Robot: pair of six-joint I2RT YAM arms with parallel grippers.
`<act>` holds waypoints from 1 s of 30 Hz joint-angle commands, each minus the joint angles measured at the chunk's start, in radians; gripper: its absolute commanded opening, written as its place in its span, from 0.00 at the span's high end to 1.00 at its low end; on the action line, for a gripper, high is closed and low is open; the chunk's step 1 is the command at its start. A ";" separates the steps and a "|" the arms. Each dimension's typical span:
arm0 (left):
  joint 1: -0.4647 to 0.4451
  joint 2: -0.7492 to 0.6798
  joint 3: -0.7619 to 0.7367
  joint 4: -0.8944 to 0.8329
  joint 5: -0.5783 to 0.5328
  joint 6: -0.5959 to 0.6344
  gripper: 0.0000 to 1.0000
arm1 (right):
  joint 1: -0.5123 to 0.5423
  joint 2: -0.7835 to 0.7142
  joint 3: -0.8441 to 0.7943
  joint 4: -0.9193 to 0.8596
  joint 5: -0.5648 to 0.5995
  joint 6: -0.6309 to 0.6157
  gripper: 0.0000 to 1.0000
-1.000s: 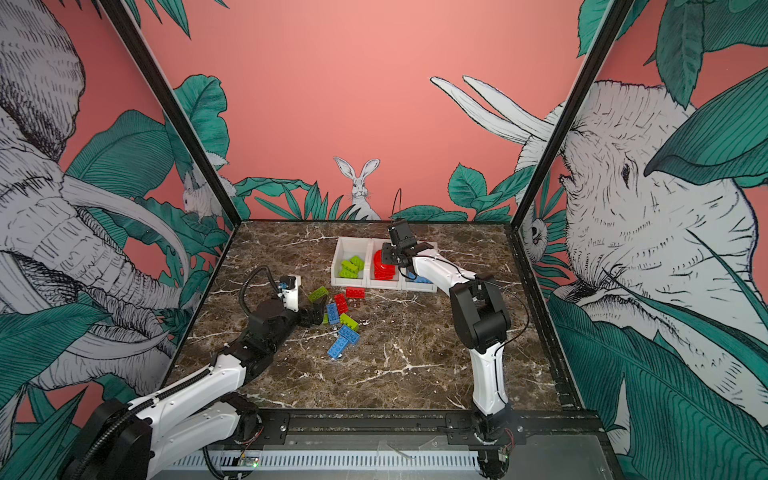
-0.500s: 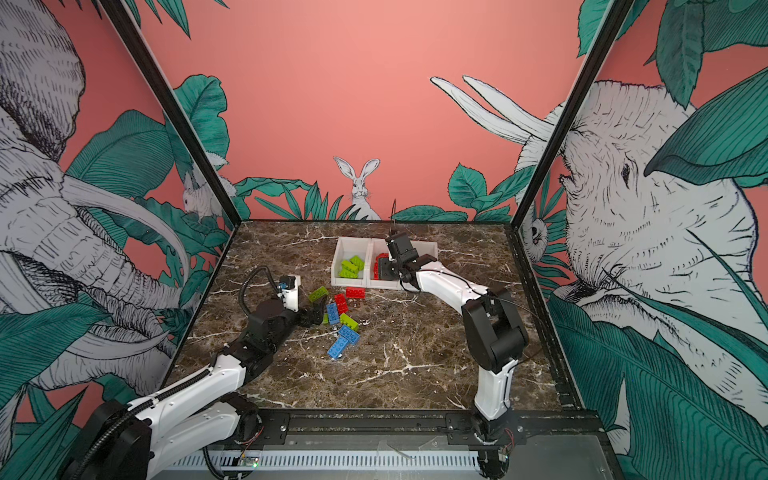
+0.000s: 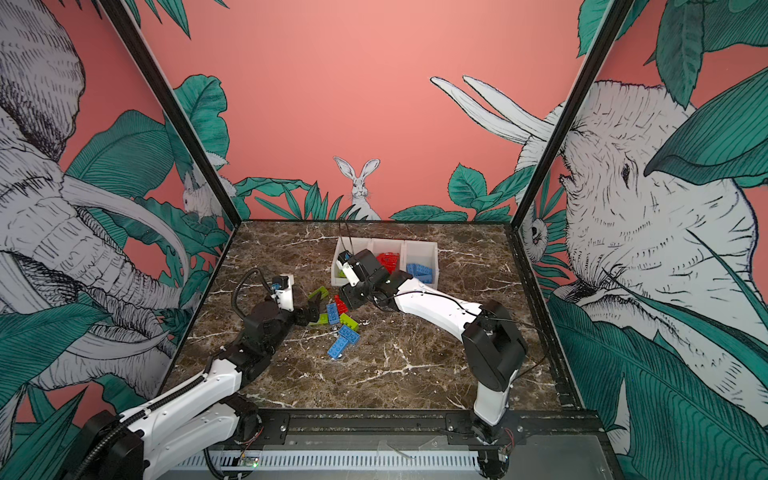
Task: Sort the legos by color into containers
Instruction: 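Move the right gripper back over the pile and lower onto a lime-green brick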
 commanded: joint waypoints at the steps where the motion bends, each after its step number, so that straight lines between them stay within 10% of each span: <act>1: -0.001 -0.030 -0.023 0.006 -0.043 -0.021 0.01 | 0.008 0.071 0.055 -0.062 -0.048 -0.052 0.43; 30: 0.002 -0.032 -0.022 -0.019 -0.092 -0.030 0.01 | 0.030 0.333 0.244 -0.278 -0.049 -0.134 0.51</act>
